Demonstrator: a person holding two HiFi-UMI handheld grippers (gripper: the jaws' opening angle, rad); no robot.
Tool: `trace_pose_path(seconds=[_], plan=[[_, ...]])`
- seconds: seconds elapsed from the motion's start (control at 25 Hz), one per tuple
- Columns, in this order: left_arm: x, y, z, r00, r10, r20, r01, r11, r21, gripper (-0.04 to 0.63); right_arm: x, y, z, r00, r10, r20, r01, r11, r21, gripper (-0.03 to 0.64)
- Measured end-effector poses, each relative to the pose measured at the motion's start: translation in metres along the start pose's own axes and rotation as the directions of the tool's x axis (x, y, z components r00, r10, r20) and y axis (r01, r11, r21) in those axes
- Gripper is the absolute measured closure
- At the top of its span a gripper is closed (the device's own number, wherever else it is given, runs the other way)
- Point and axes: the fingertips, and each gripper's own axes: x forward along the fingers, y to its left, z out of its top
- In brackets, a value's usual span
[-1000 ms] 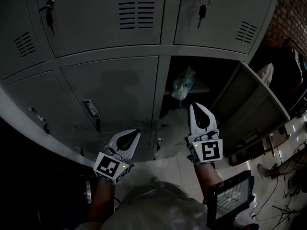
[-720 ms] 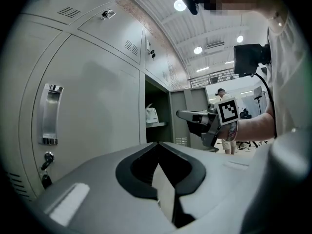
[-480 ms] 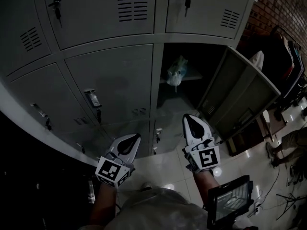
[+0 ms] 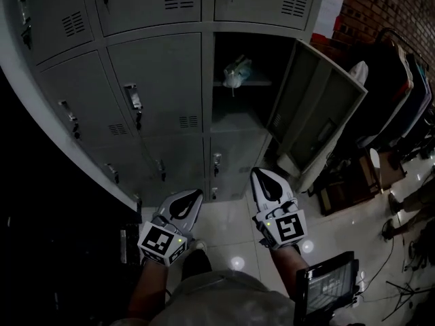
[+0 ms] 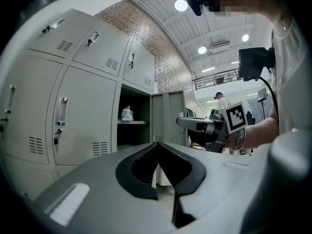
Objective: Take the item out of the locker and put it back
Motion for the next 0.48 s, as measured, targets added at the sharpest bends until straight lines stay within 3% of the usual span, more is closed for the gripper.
trace_pose_path(seconds=[0.24,0.48], plan=[[-0.038,-0.083,-0.012,0.999,0.033,-0.023,-0.033,0.999,-0.004,0.591,-0.088,0.022,-0.003,0.998,0.046,-0.048,-0.044,0.998,0.043,0.617],[-0.07,-0.11,-0.003,0.995,0.099,-0.006,-0.099,0.995,-0.017,0.591,-0.128,0.048,0.007,0.993,0.108,-0.044,-0.106,0.993,0.057,0.617]])
